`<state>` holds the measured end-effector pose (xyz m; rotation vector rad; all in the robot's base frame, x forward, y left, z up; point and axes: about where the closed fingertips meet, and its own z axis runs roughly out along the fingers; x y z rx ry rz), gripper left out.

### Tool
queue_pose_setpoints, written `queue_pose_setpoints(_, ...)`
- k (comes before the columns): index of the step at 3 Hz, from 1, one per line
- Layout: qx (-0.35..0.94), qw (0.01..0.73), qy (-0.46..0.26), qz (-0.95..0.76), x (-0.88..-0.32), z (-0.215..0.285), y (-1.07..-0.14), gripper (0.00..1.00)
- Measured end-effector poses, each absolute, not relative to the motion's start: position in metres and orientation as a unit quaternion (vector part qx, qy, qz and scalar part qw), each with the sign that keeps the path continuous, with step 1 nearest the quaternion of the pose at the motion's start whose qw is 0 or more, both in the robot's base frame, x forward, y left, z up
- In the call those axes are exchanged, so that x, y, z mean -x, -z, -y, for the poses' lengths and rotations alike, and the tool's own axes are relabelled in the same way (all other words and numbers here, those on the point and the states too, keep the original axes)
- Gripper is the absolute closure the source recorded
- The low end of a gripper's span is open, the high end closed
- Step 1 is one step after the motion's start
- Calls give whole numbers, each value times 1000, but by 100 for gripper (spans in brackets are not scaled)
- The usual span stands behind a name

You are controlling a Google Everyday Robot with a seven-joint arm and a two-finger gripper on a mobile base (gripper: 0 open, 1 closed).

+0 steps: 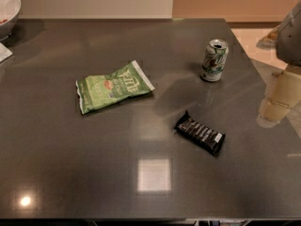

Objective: Pick rxbar chocolate

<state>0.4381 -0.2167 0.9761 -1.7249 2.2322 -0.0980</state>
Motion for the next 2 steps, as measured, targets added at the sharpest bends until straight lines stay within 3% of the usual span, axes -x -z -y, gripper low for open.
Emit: queue_pose_setpoints(2, 604, 158, 34, -781, -439, 216, -977, 0)
